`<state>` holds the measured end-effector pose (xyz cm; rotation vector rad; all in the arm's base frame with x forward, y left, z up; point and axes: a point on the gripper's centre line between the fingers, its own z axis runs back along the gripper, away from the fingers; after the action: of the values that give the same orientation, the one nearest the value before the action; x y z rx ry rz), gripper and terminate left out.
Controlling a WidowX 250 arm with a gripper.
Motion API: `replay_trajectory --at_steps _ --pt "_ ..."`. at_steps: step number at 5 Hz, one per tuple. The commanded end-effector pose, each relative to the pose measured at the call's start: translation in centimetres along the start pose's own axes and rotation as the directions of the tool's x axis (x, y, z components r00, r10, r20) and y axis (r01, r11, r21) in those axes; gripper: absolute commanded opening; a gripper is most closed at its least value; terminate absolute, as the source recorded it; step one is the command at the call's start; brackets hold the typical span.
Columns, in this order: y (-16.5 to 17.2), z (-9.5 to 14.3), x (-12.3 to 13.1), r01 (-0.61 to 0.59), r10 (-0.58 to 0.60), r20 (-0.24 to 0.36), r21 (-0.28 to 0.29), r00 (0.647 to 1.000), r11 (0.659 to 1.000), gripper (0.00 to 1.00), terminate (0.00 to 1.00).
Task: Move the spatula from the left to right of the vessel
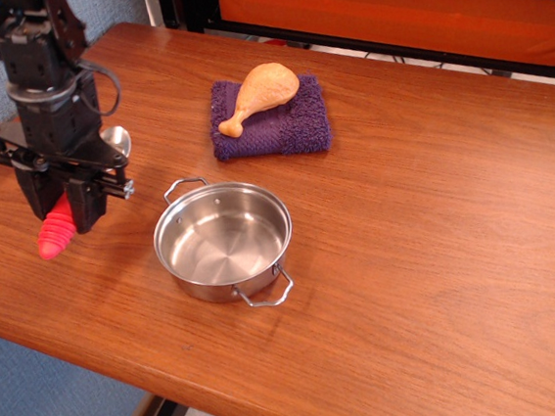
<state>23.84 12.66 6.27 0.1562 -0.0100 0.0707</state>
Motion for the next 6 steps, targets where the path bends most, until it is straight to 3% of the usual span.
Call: replay_trajectory --at_steps 1,2,3,4,5,6 --pt "-4.3 3.2 0.7 0.006 0.004 0.134 -0.072 0.991 0.997 0.0 0.0" --pt "-8.4 4.6 1.5 -0.063 0.083 0.155 -0.127 0.984 0.99 0.0 0.0" --pt "-11.8 5.6 2.3 -0.106 0.157 0.176 -0.268 0.972 0.958 0.0 0.0" --pt "-15.1 5.6 3.4 -0.121 0.189 0.178 -0.334 0.966 0.935 0.0 0.0" --pt "-17.7 4.4 5.4 -0.178 0.236 0.092 -0.419 0.967 0.891 0.0 0.0" --pt "-19.7 2.7 6.7 -0.223 0.269 0.075 -0.375 0.96 0.9 0.0 0.0"
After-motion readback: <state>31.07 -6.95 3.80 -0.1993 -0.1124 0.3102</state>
